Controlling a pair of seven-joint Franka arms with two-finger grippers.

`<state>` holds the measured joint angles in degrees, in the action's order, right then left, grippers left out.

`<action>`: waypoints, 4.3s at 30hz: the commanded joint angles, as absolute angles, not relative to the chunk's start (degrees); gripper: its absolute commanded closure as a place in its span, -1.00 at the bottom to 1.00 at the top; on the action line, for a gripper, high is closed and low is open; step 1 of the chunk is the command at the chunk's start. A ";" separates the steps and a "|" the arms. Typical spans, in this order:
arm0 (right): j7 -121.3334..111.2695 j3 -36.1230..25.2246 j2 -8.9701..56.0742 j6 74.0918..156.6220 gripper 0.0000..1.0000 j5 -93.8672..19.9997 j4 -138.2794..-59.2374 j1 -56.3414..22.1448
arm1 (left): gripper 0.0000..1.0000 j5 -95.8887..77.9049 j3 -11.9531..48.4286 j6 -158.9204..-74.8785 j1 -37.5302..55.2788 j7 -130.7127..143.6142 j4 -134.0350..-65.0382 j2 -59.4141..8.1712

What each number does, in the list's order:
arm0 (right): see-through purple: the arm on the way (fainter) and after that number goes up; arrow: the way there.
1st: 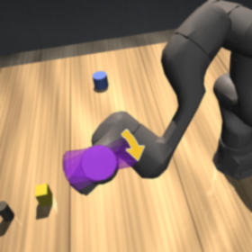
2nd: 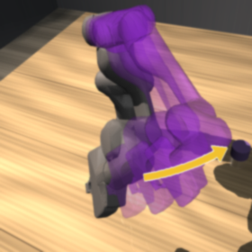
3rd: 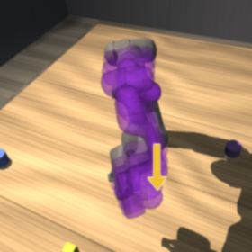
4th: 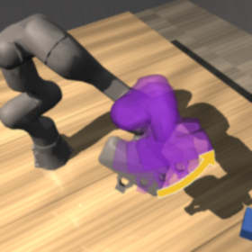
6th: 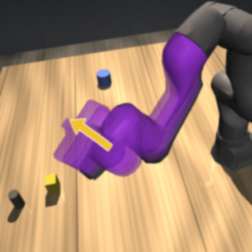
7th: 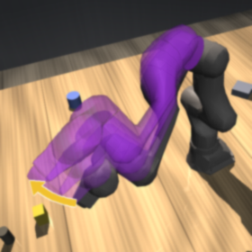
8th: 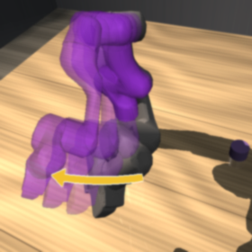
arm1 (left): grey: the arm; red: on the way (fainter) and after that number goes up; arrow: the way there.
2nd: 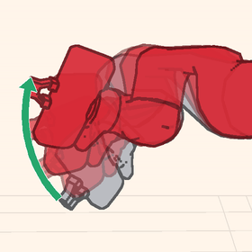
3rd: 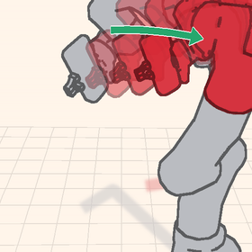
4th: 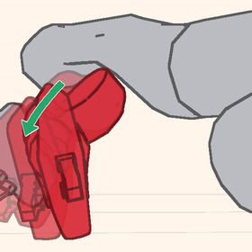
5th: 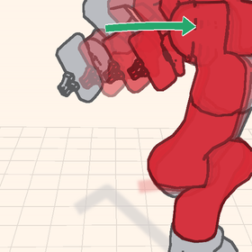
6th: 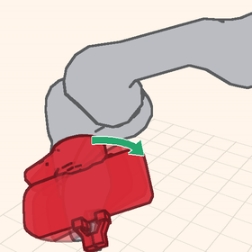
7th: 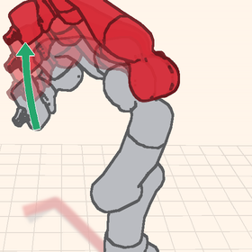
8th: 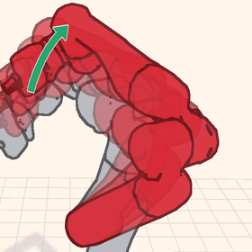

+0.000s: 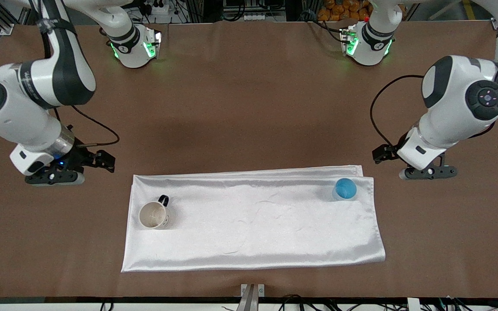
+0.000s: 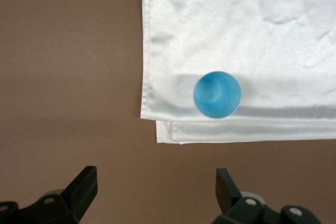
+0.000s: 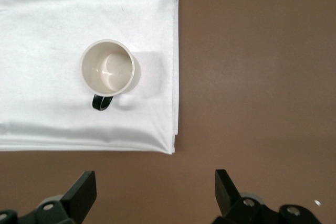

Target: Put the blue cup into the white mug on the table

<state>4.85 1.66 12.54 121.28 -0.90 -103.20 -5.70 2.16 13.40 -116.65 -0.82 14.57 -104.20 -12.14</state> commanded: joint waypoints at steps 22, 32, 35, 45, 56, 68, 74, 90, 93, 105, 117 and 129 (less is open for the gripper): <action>5.63 1.41 31.90 144.49 -1.00 0.09 -100.28 -12.13 | -1.00 8.61 13.54 -134.74 1.58 23.03 -103.98 -28.74; 12.30 1.23 35.85 148.36 -1.00 0.26 -100.02 -14.41 | -1.00 8.61 13.54 -137.19 2.29 24.43 -103.45 -31.90; 13.09 1.14 37.09 148.80 -1.00 0.26 -99.41 -14.94 | -0.85 8.61 13.54 -137.55 2.29 24.35 -103.27 -32.52; 13.10 0.18 39.20 151.61 -1.00 1.32 -99.14 -14.50 | 0.07 8.61 13.54 -137.64 2.81 24.35 -103.18 -33.13; 13.10 -0.35 41.92 151.61 -1.00 1.41 -96.07 -13.97 | 1.00 8.61 13.54 -137.64 2.90 25.84 -103.18 -33.13; 13.10 -0.35 42.36 151.79 0.40 1.41 -95.27 -13.97 | 1.00 8.70 13.27 -137.20 3.51 26.28 -102.40 -33.13; 13.10 -0.44 42.36 153.11 1.00 1.41 -95.36 -13.97 | 1.00 8.70 13.18 -137.02 3.69 26.28 -102.04 -32.87; 13.27 -0.35 39.47 152.23 1.00 1.14 -97.56 -13.80 | 1.00 9.76 13.10 -136.76 3.60 25.93 -101.25 -31.55; 14.41 -0.26 37.54 151.62 1.00 0.97 -98.35 -13.89 | 1.00 10.10 13.10 -136.76 3.60 25.84 -101.25 -31.46; 19.24 -0.09 28.75 140.71 1.00 0.53 -101.77 -14.59 | 1.00 11.87 13.62 -132.11 4.39 26.19 -98.18 -30.76; 20.39 0.18 15.13 164.08 1.00 0.44 -130.15 -17.48 | 1.00 11.78 13.62 -129.03 6.41 27.77 -96.94 -29.88; 30.83 0.09 9.05 162.78 1.00 0.53 -136.76 -24.95 | 1.00 11.78 13.71 -126.74 8.08 29.96 -96.77 -28.57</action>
